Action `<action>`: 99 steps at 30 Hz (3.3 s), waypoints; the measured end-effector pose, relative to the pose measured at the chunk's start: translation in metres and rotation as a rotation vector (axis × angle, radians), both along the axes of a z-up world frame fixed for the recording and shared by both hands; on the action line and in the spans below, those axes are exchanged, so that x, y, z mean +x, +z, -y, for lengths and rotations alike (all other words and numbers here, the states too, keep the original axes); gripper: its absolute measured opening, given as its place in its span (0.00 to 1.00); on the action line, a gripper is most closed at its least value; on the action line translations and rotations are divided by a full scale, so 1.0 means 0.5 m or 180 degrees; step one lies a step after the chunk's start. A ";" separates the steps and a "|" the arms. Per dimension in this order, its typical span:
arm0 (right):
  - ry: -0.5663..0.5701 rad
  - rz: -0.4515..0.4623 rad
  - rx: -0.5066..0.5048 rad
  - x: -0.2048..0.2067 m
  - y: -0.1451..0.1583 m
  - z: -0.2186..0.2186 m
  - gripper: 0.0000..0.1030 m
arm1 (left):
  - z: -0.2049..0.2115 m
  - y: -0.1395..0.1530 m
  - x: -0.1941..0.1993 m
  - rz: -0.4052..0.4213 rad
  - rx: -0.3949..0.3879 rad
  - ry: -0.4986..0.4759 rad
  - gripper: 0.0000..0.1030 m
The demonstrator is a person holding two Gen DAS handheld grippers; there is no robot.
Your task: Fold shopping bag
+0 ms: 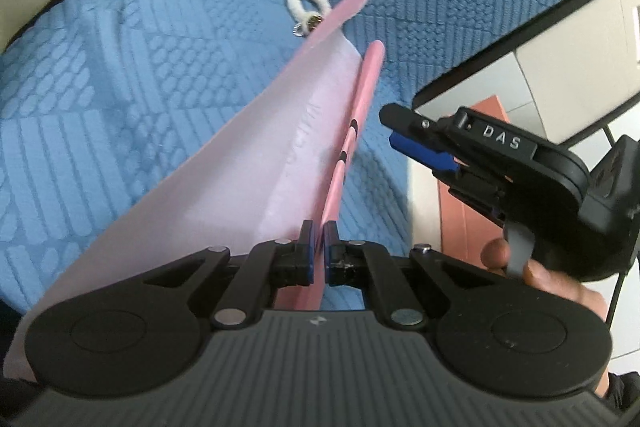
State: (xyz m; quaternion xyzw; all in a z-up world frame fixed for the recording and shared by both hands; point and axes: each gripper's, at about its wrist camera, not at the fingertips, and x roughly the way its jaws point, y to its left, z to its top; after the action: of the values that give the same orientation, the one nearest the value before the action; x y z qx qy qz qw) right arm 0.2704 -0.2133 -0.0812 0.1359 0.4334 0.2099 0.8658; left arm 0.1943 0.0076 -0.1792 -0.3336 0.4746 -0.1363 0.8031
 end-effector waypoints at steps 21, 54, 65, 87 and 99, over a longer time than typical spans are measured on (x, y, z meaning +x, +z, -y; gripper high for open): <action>0.0398 -0.0236 -0.0369 -0.005 -0.056 -0.063 0.21 | -0.022 0.050 0.008 0.0346 0.0236 -0.0070 0.06; -0.0402 -0.0363 0.0404 0.154 -0.086 0.018 0.42 | 0.008 -0.005 0.021 -0.0045 0.0470 -0.0331 0.06; -0.0227 -0.0603 0.0768 0.127 -0.097 0.020 0.39 | 0.011 -0.013 0.020 -0.0027 0.0481 -0.0311 0.06; 0.0274 -0.0601 0.0429 -0.007 -0.059 0.005 0.08 | 0.023 -0.003 -0.003 0.0099 0.0550 -0.0226 0.06; 0.0154 -0.0564 0.0348 -0.022 -0.043 0.030 0.08 | 0.056 0.029 -0.035 0.0420 0.0540 -0.0442 0.41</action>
State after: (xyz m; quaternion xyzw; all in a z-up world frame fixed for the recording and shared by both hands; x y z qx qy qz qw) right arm 0.2593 -0.2283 -0.1028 0.1905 0.4993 0.2412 0.8101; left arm 0.1770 -0.0205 -0.1647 -0.2210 0.4525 -0.1726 0.8465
